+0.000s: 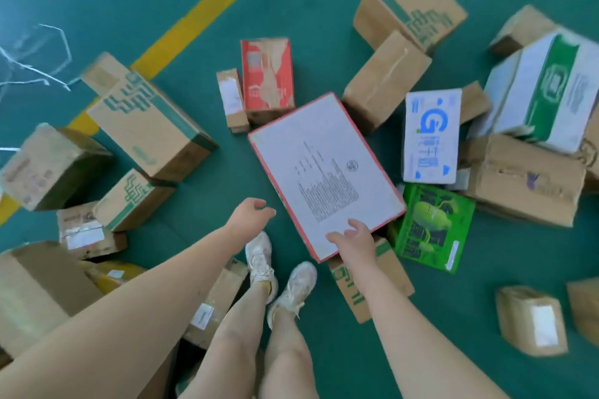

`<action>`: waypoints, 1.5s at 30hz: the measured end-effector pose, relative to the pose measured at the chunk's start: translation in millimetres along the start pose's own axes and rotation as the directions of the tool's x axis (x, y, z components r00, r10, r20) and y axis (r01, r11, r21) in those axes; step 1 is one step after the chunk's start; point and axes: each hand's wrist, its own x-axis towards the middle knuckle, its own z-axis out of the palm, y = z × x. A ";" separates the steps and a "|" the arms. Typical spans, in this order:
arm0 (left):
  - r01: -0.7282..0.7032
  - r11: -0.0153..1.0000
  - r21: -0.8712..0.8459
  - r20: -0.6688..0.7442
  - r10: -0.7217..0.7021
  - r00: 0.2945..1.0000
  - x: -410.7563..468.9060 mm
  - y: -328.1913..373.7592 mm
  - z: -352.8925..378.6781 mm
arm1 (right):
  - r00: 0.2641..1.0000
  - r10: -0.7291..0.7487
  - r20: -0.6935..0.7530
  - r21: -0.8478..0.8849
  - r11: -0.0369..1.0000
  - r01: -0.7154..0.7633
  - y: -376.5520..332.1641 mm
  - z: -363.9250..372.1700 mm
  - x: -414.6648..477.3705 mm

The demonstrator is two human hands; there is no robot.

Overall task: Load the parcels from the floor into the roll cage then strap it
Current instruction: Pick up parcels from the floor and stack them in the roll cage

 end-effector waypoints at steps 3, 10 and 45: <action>0.038 0.999 0.019 0.072 -0.039 0.997 64.9 -26.4 31.5 | 0.991 0.131 -0.039 0.102 0.987 -0.127 33.4 20.7 55.8; 0.127 0.991 0.035 0.173 -0.132 0.976 185.2 -81.7 106.8 | 0.904 0.423 -0.058 0.374 0.849 -0.373 129.3 60.1 166.4; 0.200 0.907 -0.371 0.144 -0.156 0.977 197.0 -78.1 152.0 | 0.975 0.170 0.141 0.764 0.607 -0.216 158.1 69.2 185.8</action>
